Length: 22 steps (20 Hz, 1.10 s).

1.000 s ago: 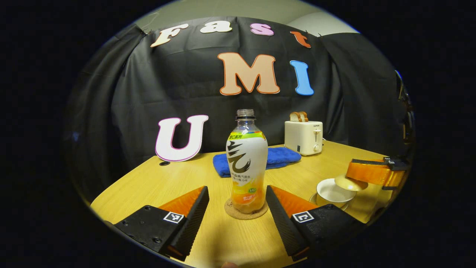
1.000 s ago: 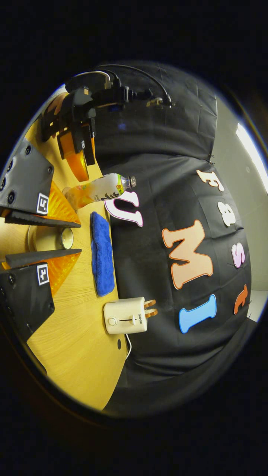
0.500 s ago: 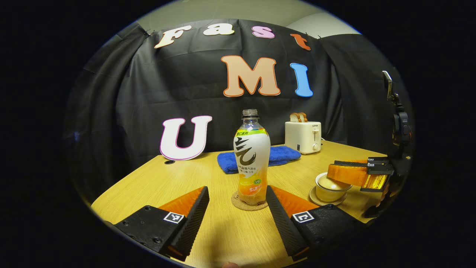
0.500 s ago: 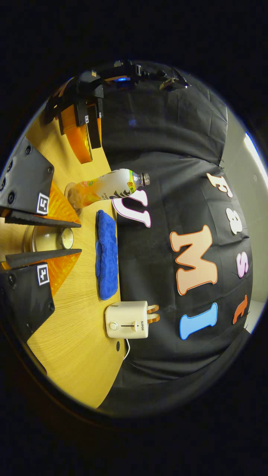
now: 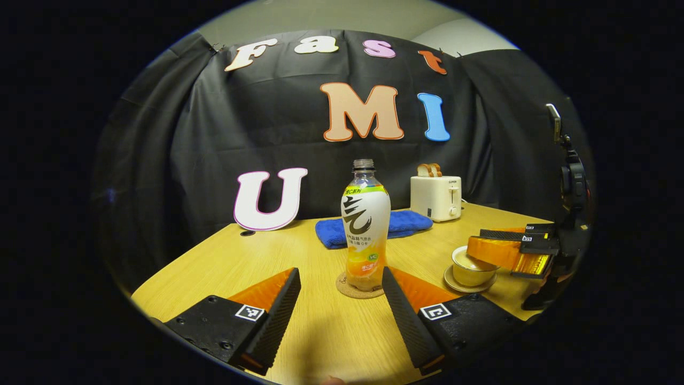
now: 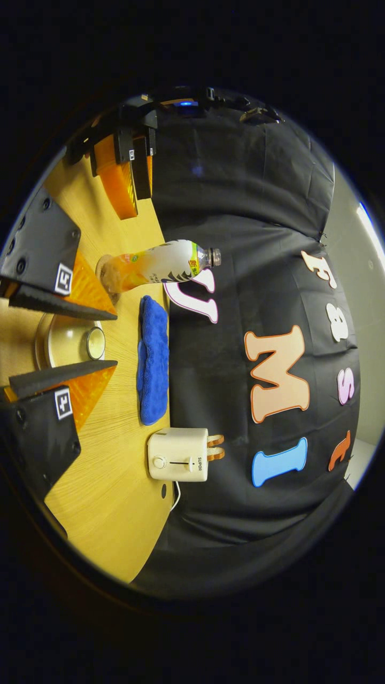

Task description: Open the teacup lid with one hand, grasp the water bottle and pour water into the teacup with the other hand; after pouring, place the water bottle on the coaster and then close the teacup lid.

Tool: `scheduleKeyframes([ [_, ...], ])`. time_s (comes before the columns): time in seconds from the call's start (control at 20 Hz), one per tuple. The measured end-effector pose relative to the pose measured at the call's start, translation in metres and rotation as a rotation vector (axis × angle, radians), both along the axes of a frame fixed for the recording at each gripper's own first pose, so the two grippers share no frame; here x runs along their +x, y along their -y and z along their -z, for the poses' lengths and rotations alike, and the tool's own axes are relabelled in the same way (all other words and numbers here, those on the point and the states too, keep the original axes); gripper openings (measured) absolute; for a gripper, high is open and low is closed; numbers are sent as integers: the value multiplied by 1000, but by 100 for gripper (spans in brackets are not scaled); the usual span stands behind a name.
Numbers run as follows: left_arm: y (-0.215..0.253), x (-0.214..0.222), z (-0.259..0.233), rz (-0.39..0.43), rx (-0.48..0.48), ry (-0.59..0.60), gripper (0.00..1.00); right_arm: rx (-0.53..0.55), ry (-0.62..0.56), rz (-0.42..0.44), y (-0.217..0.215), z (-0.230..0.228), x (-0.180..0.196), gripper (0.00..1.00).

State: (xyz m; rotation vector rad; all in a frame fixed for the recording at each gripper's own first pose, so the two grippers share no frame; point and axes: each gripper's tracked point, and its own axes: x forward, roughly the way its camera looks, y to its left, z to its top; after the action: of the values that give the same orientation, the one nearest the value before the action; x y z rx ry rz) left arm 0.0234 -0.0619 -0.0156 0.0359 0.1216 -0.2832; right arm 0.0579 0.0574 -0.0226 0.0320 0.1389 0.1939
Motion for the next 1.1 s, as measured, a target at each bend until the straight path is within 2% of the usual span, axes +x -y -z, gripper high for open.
scheduleKeyframes([
  [0.2,-6,4,-10,-1,11,19,89,-3,33,16,8,-10,-10,91],
  [0.4,-11,-9,-16,-4,21,47,89,-14,75,50,27,-25,-32,90],
  [0.5,-15,-17,-17,-14,10,55,89,-38,95,81,42,-29,-45,95],
  [0.55,-15,-19,-17,-18,0,55,89,-42,103,96,49,-31,-51,91],
  [0.6,-16,-24,-16,-26,-8,57,89,-40,112,107,54,-33,-57,93],
  [0.7,-20,-29,-15,-42,-17,60,89,-33,124,121,61,-35,-66,91],
  [0.95,-35,-35,-11,-118,-37,77,90,-52,135,160,74,-28,-71,93],
  [1.05,-37,-35,-6,-134,-22,76,90,-51,128,161,73,-22,-71,91],
  [1.1,-39,-37,-7,-142,-18,80,90,-51,120,162,73,-18,-70,93],
])
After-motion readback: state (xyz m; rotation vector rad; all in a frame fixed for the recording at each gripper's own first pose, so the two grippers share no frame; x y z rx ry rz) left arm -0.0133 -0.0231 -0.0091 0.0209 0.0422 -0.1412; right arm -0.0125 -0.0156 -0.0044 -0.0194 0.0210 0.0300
